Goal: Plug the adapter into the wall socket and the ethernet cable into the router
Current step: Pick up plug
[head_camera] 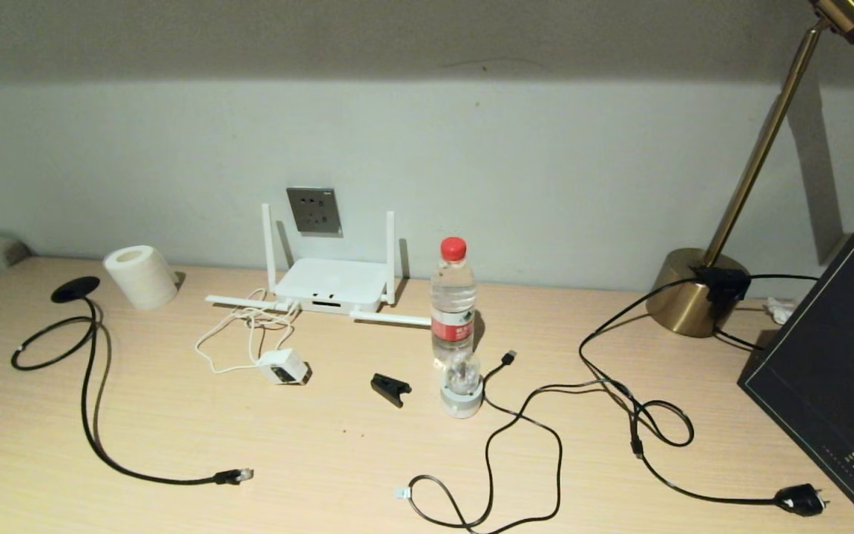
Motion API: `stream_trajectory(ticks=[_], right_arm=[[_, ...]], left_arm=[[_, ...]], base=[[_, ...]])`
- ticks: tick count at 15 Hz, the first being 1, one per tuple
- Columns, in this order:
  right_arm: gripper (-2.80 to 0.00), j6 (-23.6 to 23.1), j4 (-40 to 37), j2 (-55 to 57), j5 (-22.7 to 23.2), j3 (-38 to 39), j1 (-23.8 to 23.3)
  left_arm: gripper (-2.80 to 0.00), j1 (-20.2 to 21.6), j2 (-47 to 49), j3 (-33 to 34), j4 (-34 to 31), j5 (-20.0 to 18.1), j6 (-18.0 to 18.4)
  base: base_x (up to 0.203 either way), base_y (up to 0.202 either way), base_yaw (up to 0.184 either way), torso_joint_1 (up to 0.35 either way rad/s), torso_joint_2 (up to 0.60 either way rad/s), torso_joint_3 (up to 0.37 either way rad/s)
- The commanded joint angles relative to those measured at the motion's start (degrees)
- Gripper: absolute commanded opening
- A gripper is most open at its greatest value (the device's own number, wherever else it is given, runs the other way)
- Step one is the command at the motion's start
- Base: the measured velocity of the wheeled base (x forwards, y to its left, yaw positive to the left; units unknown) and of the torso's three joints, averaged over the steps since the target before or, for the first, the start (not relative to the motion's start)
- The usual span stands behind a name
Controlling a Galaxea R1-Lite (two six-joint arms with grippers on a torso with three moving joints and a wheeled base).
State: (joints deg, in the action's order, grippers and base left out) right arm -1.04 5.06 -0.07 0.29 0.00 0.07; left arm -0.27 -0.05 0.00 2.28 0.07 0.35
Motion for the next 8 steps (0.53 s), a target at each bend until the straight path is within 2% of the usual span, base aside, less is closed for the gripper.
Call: stream_trajectory(ticks=[1,3,5,8], right_arm=[[-2.80,0.07,0.12,0.07,0.10,2.02,0.01],[-2.80,0.07,0.12,0.07,0.15,2.02,0.01],[-2.80,0.07,0.12,0.07,0.15,2.02,0.01],[-2.80,0.07,0.12,0.07,0.15,2.02,0.01]], left_arm=[[-2.80,0.00,0.05,0.79,-0.13,0.10,0.21],[-2.80,0.00,0.09,-1.48,0.64,-0.29,1.98],[-2.80,-0.01,3.27,-7.90,-0.14,-3.07,3.88],[-2.80,-0.84,18.92,-19.10,-0.19,-5.66,6.56]], base=[[0.000,0.000,0.000,0.000,0.00,0.000],[0.000,0.000,0.000,0.000,0.00,0.000],[0.000,0.000,0.000,0.000,0.00,0.000],[0.000,0.000,0.000,0.000,0.00,0.000]])
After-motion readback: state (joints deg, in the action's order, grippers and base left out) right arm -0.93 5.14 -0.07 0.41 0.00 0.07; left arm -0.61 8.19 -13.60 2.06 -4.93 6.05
